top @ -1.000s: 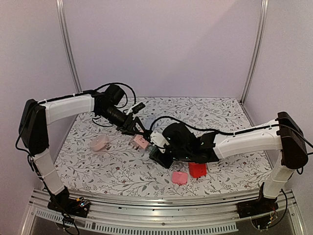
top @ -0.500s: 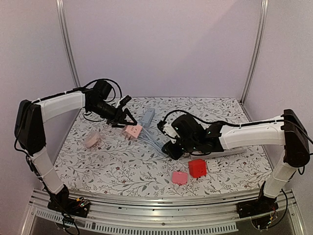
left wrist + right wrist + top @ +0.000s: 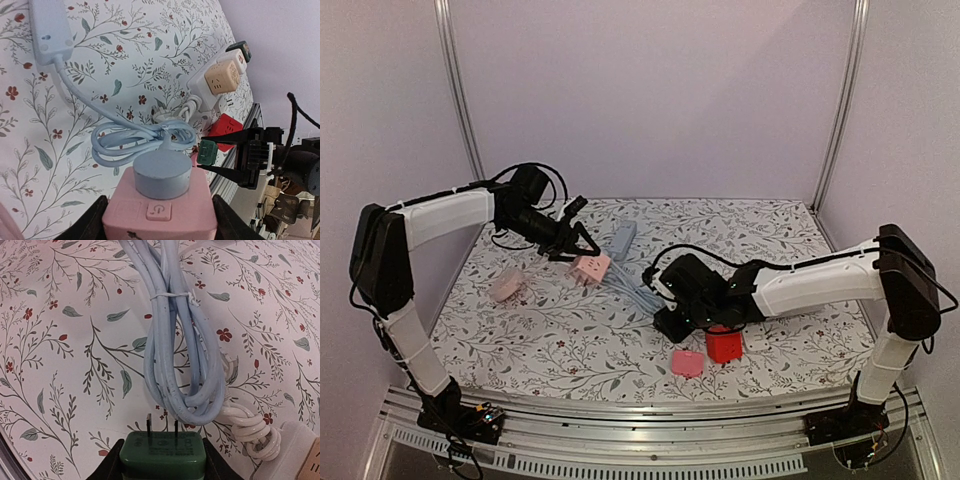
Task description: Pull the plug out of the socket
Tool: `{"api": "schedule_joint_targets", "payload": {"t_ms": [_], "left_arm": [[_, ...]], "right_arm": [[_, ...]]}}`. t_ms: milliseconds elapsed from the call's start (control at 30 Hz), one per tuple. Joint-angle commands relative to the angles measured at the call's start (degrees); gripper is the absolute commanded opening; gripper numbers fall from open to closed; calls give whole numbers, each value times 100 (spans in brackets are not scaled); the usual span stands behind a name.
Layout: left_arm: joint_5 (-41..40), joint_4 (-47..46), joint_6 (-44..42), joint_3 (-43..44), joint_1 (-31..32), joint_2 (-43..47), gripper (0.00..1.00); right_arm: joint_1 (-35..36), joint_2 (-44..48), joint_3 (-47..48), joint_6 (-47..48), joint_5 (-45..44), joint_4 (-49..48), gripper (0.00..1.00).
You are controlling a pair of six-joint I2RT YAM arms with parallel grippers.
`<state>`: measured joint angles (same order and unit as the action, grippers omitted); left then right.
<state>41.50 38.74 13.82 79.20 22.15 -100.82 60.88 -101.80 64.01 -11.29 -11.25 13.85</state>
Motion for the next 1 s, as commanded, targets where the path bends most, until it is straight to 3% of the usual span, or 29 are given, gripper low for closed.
{"api": "schedule_joint_targets", "payload": {"t_ms": [0,600,733,967], "left_arm": [[139,-390,51,8,-95,313,20],[157,-400,70,8,-95,286,20],[165,-396,72,0,-97,283,20],[182,-395,70,-1,-96,286,20]], "right_arm": [[56,-220,-41,-214,-150,101,18],[224,-397,-329,-479,-133,144,25],[221,-490,-282,-503,-160,146,32],[223,-459,-338,-499,-258,139,54]]}}
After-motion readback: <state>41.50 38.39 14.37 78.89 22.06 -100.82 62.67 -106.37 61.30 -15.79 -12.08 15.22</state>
